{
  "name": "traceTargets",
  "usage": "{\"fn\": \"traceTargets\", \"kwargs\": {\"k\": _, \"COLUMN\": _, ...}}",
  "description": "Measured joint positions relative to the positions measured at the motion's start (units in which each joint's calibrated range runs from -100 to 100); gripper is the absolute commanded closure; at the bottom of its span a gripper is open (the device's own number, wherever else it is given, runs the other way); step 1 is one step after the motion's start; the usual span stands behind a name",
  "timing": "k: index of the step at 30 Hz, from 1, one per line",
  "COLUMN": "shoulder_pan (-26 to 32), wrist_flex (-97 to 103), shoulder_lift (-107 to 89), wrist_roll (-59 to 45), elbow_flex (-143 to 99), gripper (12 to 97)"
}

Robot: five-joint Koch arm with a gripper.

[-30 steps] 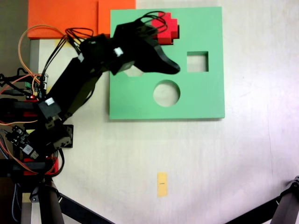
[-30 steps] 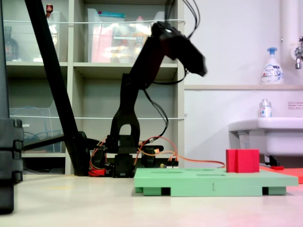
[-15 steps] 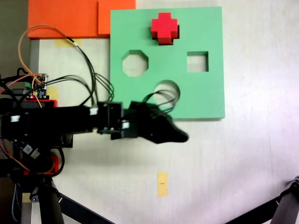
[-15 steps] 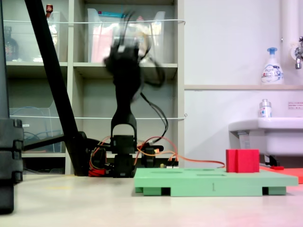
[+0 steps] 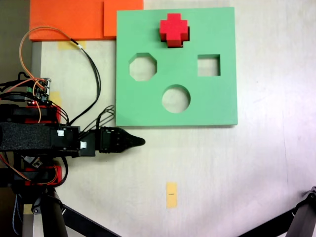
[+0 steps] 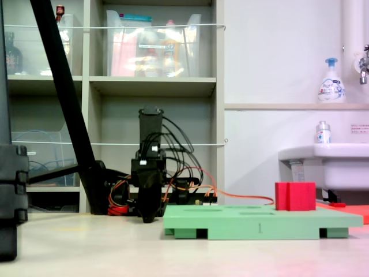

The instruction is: Put the cross columnar block into the corresponding hole

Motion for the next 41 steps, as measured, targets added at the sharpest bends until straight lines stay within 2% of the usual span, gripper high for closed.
{"fn": "traceTargets", "kwargs": {"k": 6, "shoulder_pan": 0.0, "wrist_flex": -0.5, "shoulder_lift": 0.0, "wrist_roll": -1.1, "elbow_flex": -1.7, "gripper": 57.1}}
{"fn": "traceTargets", "kwargs": {"k": 10, "shoulder_pan": -0.1, "wrist_flex": -3.2, "shoulder_lift": -0.1, "wrist_roll": -1.2, "elbow_flex": -1.6, "gripper": 62.5}}
{"fn": "traceTargets", "kwargs": {"k": 14, "shoulder_pan": -0.1, "wrist_flex": -3.2, "shoulder_lift": -0.1, "wrist_roll": -1.1, "elbow_flex": -1.6, "gripper": 59.5}}
{"fn": "traceTargets", "kwargs": {"k": 41, "shoulder_pan": -0.1, "wrist_flex": -3.2, "shoulder_lift": -0.1, "wrist_roll": -1.2, "elbow_flex": -1.6, "gripper": 59.5}}
